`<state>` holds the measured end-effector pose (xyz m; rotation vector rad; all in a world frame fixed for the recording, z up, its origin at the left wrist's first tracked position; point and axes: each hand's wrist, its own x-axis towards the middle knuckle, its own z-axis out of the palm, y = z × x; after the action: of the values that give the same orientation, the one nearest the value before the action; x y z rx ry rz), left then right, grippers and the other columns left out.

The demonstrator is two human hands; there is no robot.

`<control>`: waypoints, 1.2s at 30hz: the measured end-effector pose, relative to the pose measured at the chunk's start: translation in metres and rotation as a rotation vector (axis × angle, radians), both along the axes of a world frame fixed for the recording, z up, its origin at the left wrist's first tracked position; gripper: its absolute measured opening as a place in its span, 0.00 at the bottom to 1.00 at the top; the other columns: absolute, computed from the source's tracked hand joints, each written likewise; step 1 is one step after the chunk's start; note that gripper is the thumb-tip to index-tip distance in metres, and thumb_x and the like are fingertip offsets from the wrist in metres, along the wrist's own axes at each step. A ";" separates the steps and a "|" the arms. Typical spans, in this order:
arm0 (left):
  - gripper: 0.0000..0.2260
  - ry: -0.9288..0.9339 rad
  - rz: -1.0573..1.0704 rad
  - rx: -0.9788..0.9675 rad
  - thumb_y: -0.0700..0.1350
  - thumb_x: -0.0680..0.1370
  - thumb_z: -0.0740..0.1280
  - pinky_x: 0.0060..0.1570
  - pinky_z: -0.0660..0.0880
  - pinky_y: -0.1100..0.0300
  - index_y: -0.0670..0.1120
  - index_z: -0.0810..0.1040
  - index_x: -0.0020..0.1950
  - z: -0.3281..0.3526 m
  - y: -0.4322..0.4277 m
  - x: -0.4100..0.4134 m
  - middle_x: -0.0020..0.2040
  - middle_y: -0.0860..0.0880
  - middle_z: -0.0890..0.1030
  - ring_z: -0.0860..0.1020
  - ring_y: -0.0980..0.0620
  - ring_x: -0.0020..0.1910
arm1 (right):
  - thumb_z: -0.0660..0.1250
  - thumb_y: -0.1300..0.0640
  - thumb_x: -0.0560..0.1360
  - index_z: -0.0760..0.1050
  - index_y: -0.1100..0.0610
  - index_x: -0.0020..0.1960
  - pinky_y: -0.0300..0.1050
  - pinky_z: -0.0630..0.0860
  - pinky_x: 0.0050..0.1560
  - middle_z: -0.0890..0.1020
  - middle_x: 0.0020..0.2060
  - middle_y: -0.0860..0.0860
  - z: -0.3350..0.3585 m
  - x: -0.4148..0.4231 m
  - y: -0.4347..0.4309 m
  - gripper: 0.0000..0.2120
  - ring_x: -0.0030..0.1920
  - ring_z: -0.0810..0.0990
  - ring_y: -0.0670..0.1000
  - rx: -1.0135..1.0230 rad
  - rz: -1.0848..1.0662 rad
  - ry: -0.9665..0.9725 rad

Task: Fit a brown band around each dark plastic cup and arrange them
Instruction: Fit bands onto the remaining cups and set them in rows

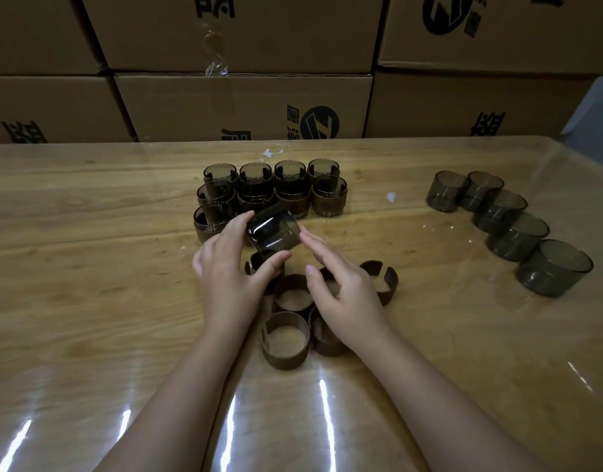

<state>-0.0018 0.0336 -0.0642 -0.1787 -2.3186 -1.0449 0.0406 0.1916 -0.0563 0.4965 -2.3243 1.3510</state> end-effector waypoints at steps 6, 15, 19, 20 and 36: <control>0.32 0.047 -0.079 -0.089 0.65 0.69 0.64 0.64 0.57 0.53 0.50 0.72 0.69 0.004 0.001 0.002 0.65 0.53 0.76 0.73 0.55 0.60 | 0.60 0.62 0.79 0.67 0.59 0.72 0.32 0.61 0.70 0.68 0.72 0.48 -0.001 -0.002 0.000 0.22 0.73 0.64 0.40 0.009 -0.012 0.042; 0.30 0.111 -0.294 -0.141 0.62 0.71 0.66 0.57 0.63 0.54 0.48 0.71 0.69 0.005 0.003 0.006 0.66 0.57 0.71 0.73 0.57 0.59 | 0.59 0.56 0.80 0.60 0.54 0.76 0.35 0.58 0.73 0.62 0.76 0.45 -0.003 -0.005 -0.001 0.25 0.75 0.59 0.41 -0.076 -0.011 0.024; 0.30 0.127 -0.382 -0.133 0.61 0.71 0.67 0.58 0.66 0.55 0.50 0.68 0.70 0.004 0.004 0.008 0.68 0.56 0.70 0.71 0.59 0.61 | 0.56 0.50 0.80 0.55 0.50 0.77 0.37 0.58 0.73 0.61 0.76 0.44 -0.002 -0.005 -0.001 0.26 0.75 0.57 0.40 -0.112 -0.004 -0.011; 0.30 0.131 -0.391 -0.133 0.61 0.71 0.68 0.58 0.65 0.56 0.51 0.67 0.70 0.004 0.004 0.008 0.68 0.55 0.70 0.71 0.58 0.61 | 0.56 0.48 0.80 0.55 0.49 0.77 0.36 0.57 0.73 0.61 0.76 0.44 -0.001 -0.005 -0.001 0.27 0.75 0.57 0.40 -0.118 -0.006 -0.034; 0.28 0.121 -0.364 0.273 0.57 0.73 0.69 0.63 0.72 0.58 0.56 0.65 0.71 0.002 0.000 0.003 0.67 0.67 0.70 0.72 0.60 0.66 | 0.51 0.37 0.76 0.56 0.49 0.77 0.32 0.57 0.71 0.61 0.74 0.40 0.004 -0.001 0.000 0.32 0.74 0.57 0.35 -0.003 0.013 -0.178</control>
<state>0.0008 0.0337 -0.0624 -0.5543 -2.0529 -1.4724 0.0398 0.1914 -0.0523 0.4062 -2.4639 1.4583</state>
